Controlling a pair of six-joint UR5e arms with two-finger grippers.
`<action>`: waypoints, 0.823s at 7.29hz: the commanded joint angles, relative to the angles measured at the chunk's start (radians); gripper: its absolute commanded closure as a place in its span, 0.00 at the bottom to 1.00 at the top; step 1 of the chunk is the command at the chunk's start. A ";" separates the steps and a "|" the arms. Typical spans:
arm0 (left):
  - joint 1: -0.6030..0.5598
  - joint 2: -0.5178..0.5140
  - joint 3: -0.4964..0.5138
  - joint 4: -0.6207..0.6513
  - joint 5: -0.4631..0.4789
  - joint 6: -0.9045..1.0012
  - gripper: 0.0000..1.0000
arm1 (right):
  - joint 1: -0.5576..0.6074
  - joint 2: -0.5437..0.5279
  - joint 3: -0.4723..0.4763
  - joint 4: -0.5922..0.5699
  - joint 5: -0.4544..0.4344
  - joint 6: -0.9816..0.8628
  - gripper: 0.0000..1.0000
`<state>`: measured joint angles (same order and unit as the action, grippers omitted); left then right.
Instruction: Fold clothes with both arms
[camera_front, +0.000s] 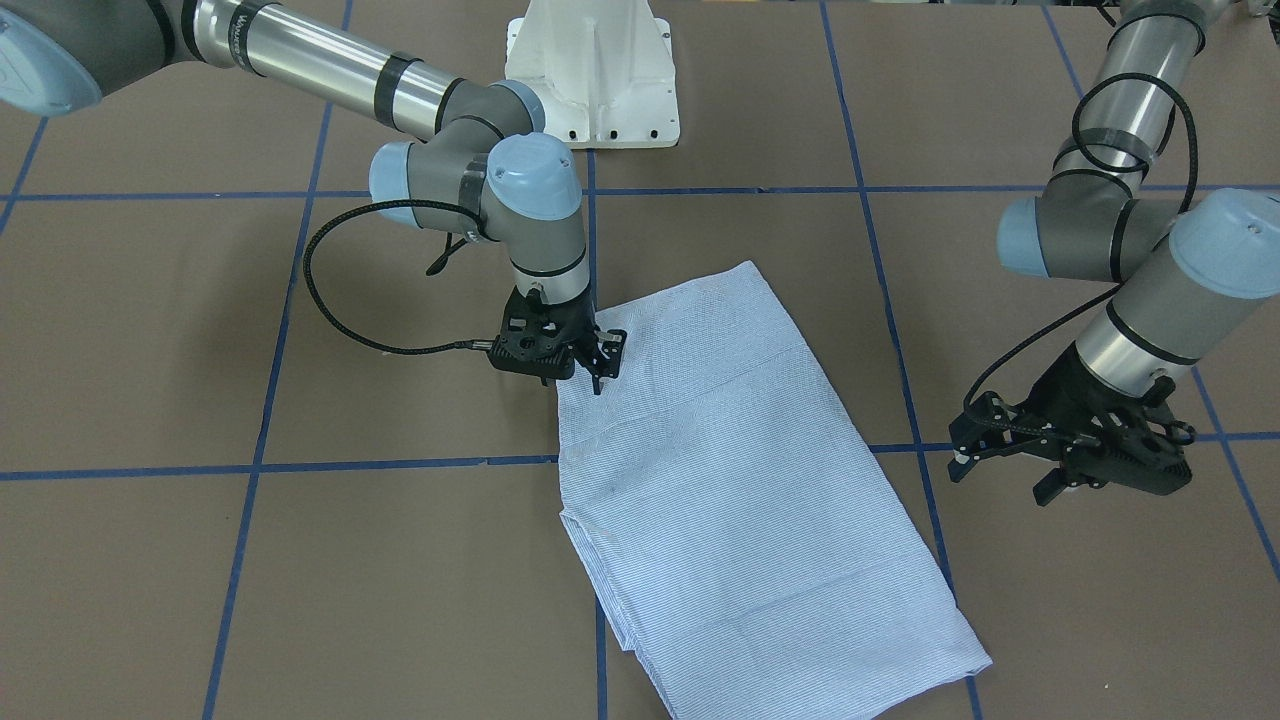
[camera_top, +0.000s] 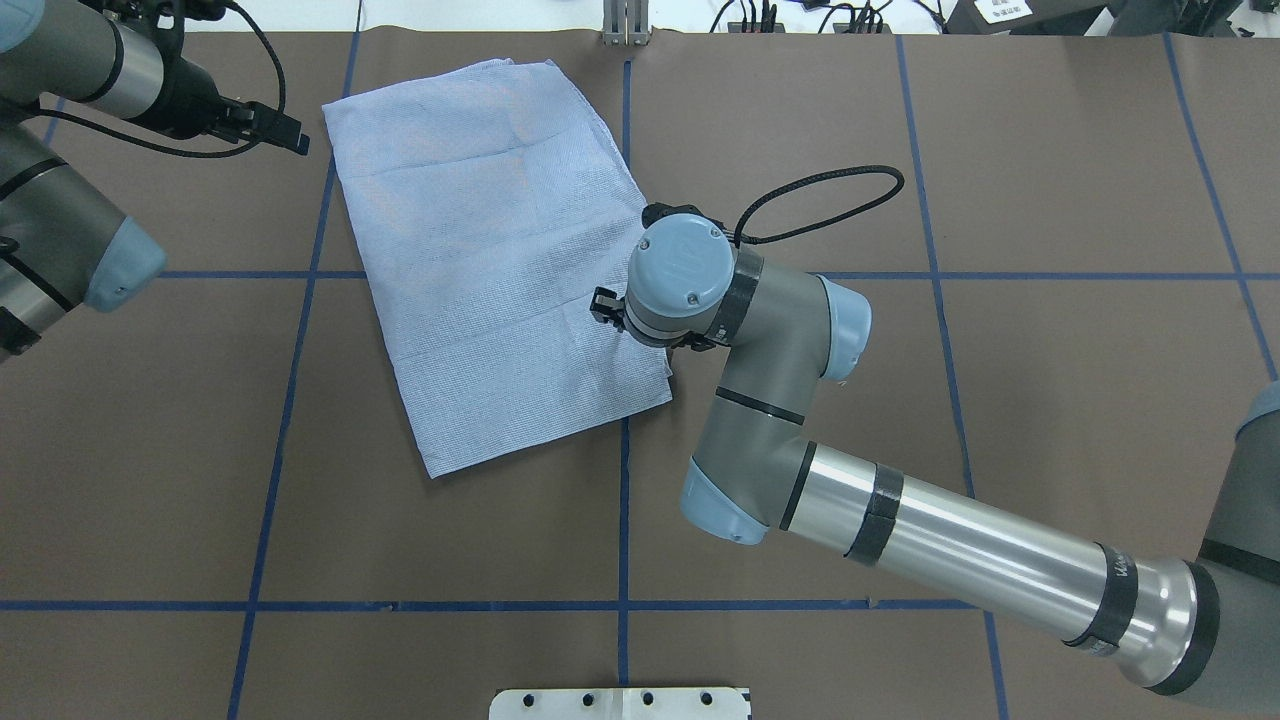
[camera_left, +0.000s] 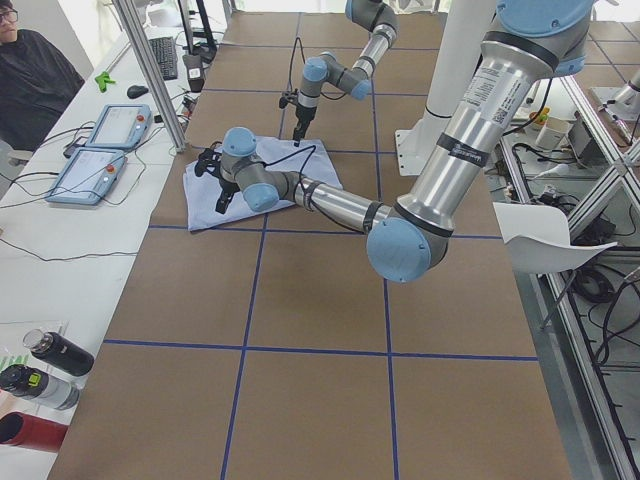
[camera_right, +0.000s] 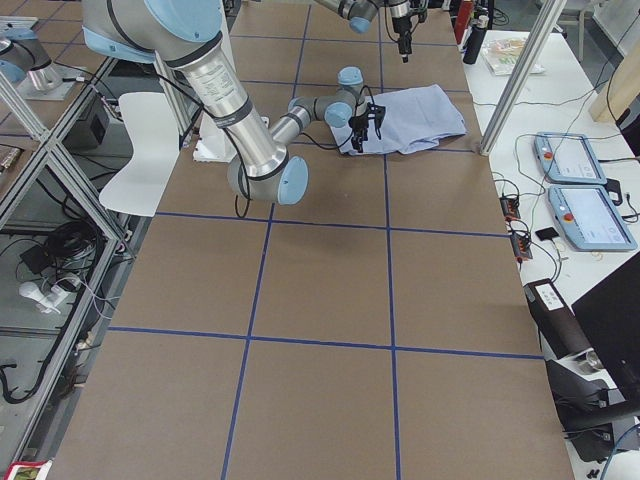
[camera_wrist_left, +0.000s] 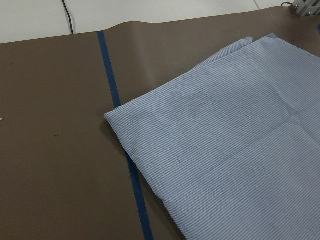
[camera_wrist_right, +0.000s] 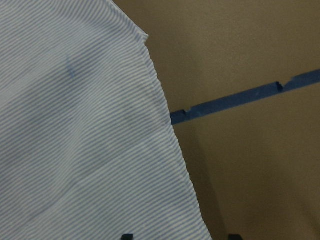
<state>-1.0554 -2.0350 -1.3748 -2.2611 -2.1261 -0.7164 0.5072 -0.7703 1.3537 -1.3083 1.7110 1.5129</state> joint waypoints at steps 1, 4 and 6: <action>0.000 0.012 -0.009 0.000 0.000 0.000 0.00 | -0.006 -0.007 0.004 0.001 -0.013 0.000 0.30; 0.000 0.012 -0.009 0.000 0.002 0.000 0.00 | -0.038 -0.020 0.028 -0.003 -0.043 0.012 0.30; 0.000 0.012 -0.009 -0.002 0.002 0.000 0.00 | -0.050 -0.076 0.103 -0.008 -0.045 0.012 0.30</action>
<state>-1.0554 -2.0234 -1.3836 -2.2615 -2.1246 -0.7164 0.4658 -0.8144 1.4139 -1.3138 1.6703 1.5242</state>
